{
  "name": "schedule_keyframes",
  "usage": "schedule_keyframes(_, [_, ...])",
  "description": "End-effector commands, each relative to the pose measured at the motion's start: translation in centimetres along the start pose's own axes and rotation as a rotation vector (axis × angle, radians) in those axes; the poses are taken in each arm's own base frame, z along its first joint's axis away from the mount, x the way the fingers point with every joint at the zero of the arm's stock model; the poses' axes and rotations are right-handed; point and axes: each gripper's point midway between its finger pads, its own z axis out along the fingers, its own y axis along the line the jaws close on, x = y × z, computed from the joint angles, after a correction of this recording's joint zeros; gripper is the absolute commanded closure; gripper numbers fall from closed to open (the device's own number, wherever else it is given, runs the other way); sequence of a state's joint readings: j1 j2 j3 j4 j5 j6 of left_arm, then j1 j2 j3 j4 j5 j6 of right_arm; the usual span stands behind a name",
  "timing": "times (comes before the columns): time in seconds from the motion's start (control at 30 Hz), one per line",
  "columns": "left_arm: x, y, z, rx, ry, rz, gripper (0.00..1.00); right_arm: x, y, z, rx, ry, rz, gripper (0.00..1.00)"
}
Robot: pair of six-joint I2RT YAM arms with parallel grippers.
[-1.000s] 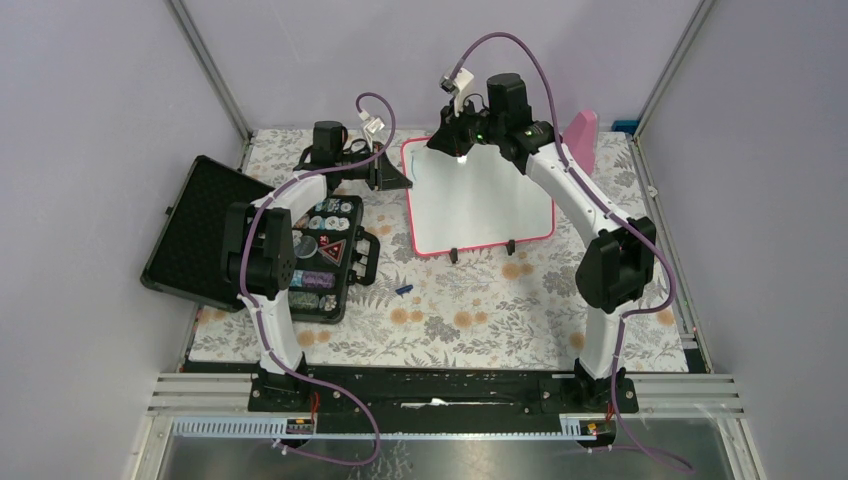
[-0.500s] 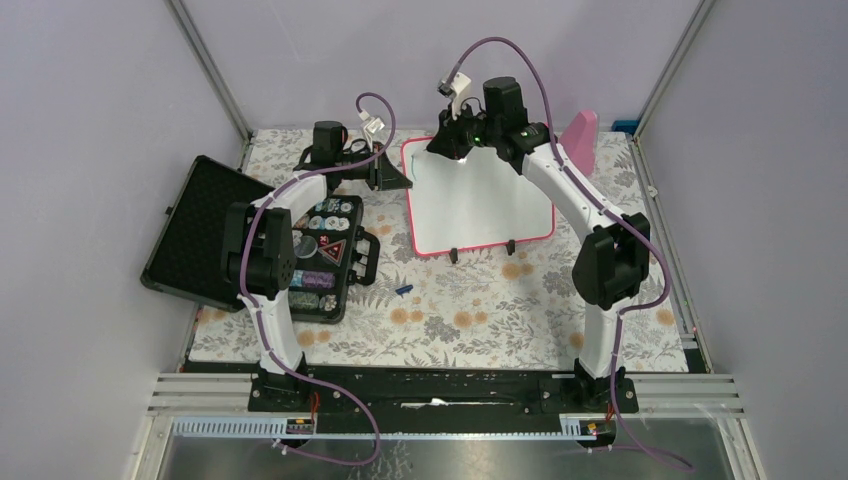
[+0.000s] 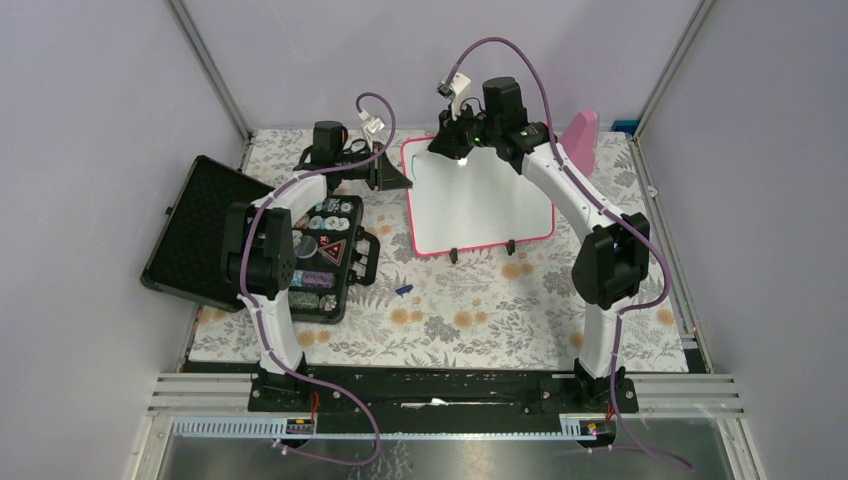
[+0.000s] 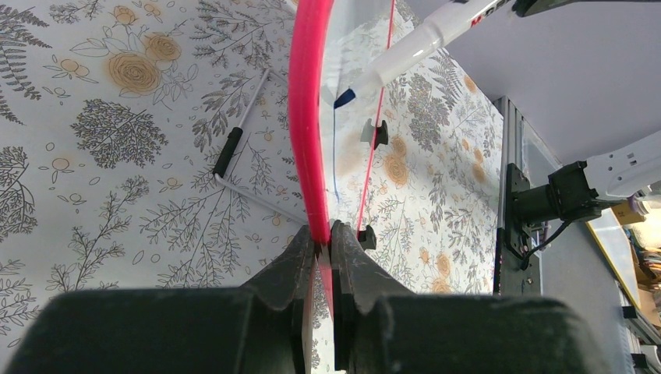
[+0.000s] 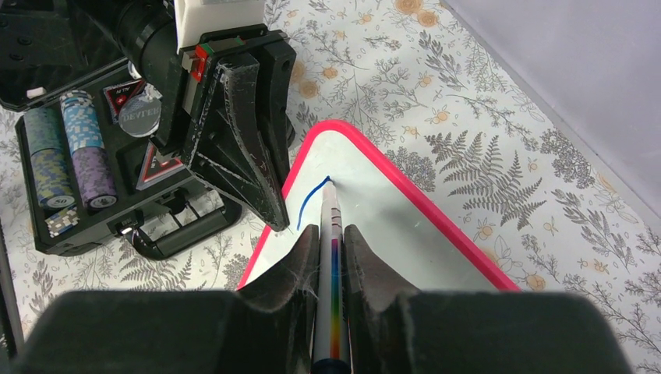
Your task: Write a sentence on the whiteboard
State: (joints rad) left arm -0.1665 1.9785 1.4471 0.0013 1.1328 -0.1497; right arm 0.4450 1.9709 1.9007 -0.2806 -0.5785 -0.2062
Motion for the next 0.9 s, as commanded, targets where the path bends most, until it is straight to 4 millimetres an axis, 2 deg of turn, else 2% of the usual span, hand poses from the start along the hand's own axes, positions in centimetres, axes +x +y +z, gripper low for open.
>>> schedule_keyframes(0.0, [-0.1, -0.8, 1.2, 0.042, 0.014, 0.066, 1.00, -1.1, -1.1, -0.5, 0.065, -0.009, -0.055, 1.00])
schedule_keyframes(0.57, [0.0, -0.7, 1.2, 0.040, 0.015, 0.061, 1.00, -0.3, -1.6, -2.4, 0.092, -0.007, -0.058, 1.00])
schedule_keyframes(0.87, [0.0, -0.7, 1.3, 0.044, 0.016, 0.058, 1.00, 1.3, -0.7, -1.4, 0.034, 0.017, -0.015, 1.00])
